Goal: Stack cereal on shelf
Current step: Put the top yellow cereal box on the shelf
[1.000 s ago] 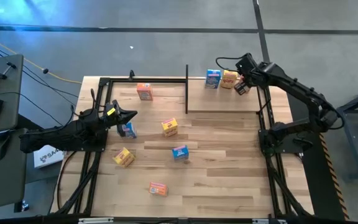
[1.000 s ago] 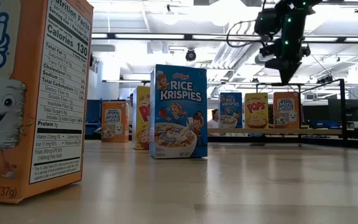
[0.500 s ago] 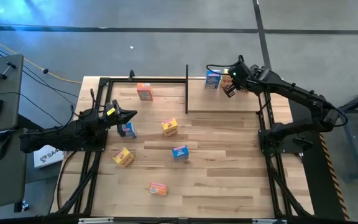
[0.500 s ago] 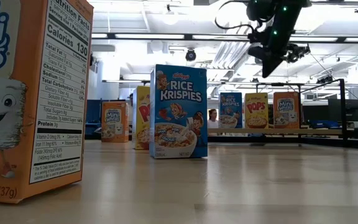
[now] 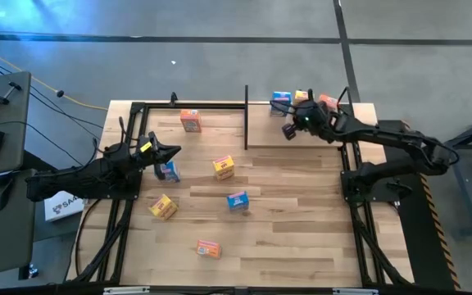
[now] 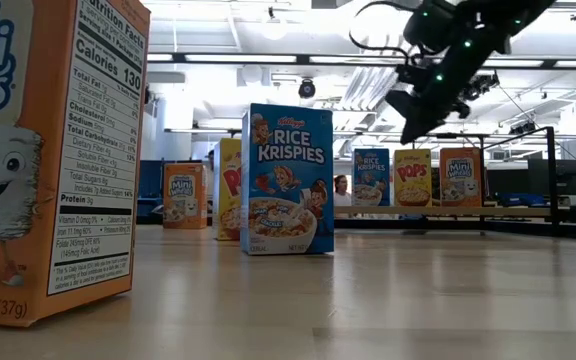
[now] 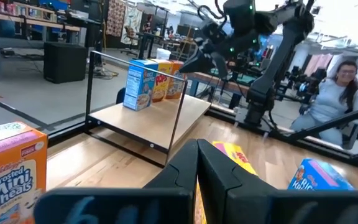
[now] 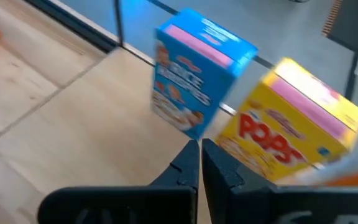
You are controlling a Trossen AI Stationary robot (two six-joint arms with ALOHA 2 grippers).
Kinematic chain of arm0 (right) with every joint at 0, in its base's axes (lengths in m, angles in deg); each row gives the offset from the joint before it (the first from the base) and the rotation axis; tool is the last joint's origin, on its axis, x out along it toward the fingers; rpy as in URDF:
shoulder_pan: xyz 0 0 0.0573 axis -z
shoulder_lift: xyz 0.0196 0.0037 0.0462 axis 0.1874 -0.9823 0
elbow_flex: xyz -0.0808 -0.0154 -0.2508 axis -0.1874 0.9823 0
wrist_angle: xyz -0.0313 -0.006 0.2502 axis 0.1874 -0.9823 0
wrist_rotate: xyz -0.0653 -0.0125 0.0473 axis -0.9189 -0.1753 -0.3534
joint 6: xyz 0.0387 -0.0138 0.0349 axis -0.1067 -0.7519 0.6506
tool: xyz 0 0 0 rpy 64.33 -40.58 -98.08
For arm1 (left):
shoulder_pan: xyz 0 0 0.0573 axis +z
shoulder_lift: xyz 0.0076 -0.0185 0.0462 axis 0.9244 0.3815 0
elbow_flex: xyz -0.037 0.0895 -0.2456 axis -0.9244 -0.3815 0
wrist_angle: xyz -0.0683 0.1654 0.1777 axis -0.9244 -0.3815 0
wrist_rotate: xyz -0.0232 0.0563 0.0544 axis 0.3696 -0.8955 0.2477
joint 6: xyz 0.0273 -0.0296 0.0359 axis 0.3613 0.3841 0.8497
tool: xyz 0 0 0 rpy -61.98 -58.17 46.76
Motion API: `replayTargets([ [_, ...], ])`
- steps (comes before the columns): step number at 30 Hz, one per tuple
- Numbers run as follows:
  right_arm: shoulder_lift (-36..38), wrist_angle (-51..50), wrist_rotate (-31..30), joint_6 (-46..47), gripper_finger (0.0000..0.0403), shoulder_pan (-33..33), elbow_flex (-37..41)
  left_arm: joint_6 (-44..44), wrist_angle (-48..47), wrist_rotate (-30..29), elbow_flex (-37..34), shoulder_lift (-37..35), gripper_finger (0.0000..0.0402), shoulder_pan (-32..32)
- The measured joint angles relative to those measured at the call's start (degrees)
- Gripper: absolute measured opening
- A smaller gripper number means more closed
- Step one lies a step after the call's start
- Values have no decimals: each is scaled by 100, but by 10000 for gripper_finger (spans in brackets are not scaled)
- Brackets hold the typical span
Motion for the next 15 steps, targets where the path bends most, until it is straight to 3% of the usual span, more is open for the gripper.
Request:
replayTargets([
  [5, 533, 492, 1, 97, 0, -57, 571, -49, 17, 2, 0, 17, 1, 0],
  [11, 1060, 2623, 1111, -173, 0, -255, 1748, -247, 224, -37, 0, 217, 1, 0],
  [15, 1146, 3257, 1231, -62, 0, -524, 2077, -303, 480, -39, 3, 454, 1, 1],
])
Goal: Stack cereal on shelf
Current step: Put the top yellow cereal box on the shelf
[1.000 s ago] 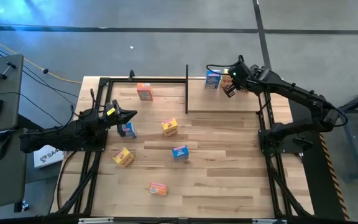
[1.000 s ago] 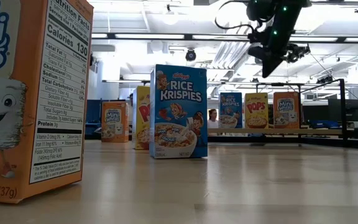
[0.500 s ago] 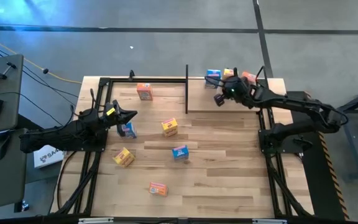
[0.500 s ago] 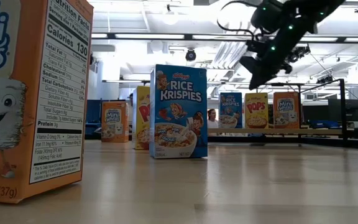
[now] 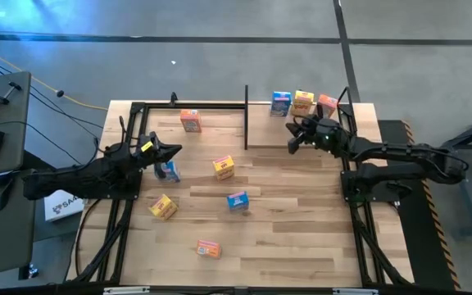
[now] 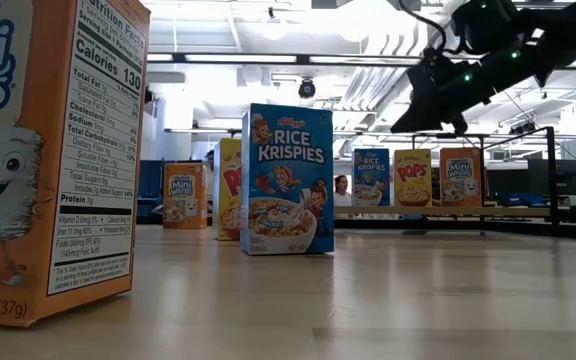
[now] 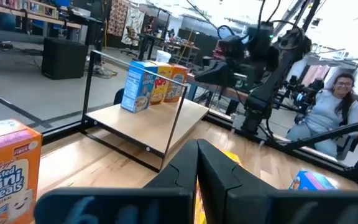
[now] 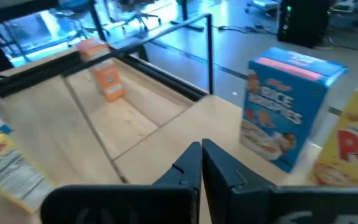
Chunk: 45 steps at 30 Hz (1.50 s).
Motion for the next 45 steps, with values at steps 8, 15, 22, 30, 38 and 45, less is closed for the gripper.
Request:
replayTargets([
  [8, -4, 567, 6, -393, 0, -703, 2, 43, -77, 186, 173, 565, 1, 0],
  [15, -6, 686, 15, -343, 0, -1089, 2, 111, -65, 376, 200, 945, 1, -52],
  [22, -6, 738, 126, -581, 17, -1288, 2, 0, 616, 145, 202, 1588, 12, -628],
  [30, -6, 508, 663, -583, 108, -1309, 2, -154, 969, -801, 492, 2594, 89, -1364],
  [38, -11, 400, 675, -904, 210, -1685, 2, 252, 905, -1071, 1467, 3861, 171, -1652],
  [45, -11, 488, -30, -698, 269, -2098, 2, 303, 113, -1084, 2445, 4932, 227, -1664],
])
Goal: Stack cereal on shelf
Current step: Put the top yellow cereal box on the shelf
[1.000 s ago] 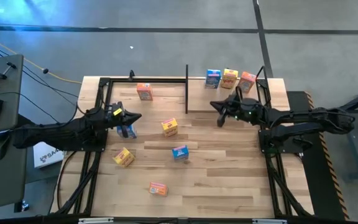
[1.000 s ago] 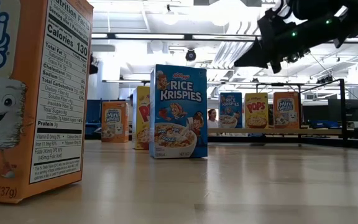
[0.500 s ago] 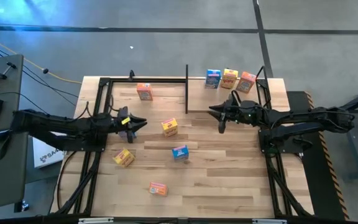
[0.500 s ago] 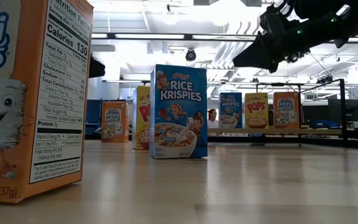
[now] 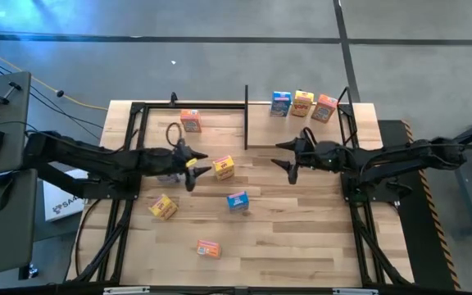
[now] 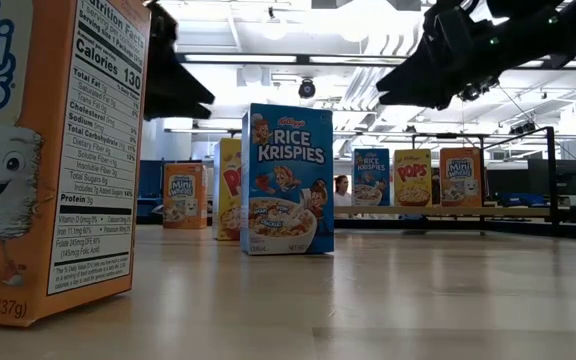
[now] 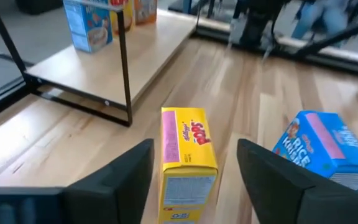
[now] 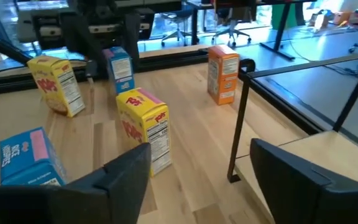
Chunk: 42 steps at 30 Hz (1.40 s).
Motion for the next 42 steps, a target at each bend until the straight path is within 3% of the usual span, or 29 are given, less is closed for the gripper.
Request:
replayTargets([
  [9, 0, -2, -137, 11, 272, -142, 0, 1, -259, -31, 594, 1061, 275, 0],
  [19, 0, -64, -57, -22, 272, -155, 0, 207, -231, -667, 1136, 1908, 280, 0],
  [36, 0, -280, 33, 119, 272, -164, -2, 745, -735, -232, 1244, 2098, 280, -7],
  [42, 2, -280, 33, 117, 272, -164, -2, 739, -784, -230, 1242, 2098, 253, -91],
])
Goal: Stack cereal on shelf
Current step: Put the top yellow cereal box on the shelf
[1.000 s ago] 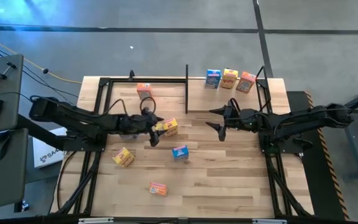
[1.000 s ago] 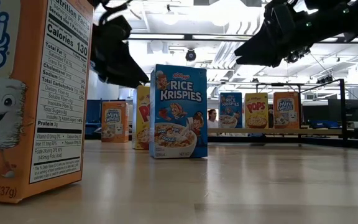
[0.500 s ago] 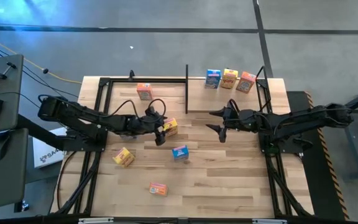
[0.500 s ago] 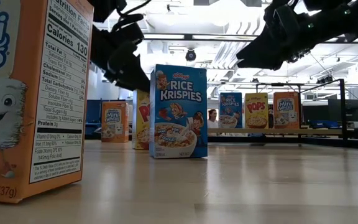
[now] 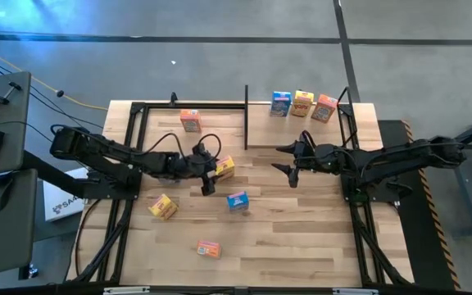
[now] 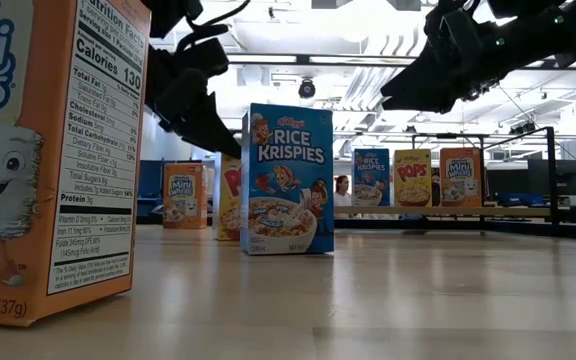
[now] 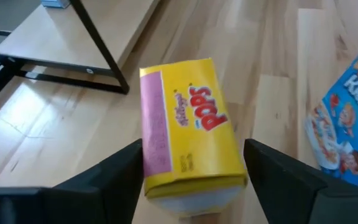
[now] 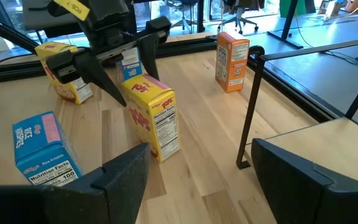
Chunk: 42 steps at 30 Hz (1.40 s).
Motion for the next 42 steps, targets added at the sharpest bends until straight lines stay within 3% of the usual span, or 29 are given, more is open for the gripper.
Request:
replayTargets([
  [13, 0, 0, 2, 0, 272, 0, 0, -421, 17, 9, 0, -5, 191, -99],
  [25, 0, -2, 1, 0, 272, 0, 0, 109, -228, 1082, -11, -922, 188, -79],
  [31, 2, -2, 2, 0, 272, 0, 0, 266, -76, 1107, -254, -1135, 188, -79],
  [42, 2, 341, -19, -1, 272, 105, -4, -202, 329, 1194, -287, -795, 187, -243],
])
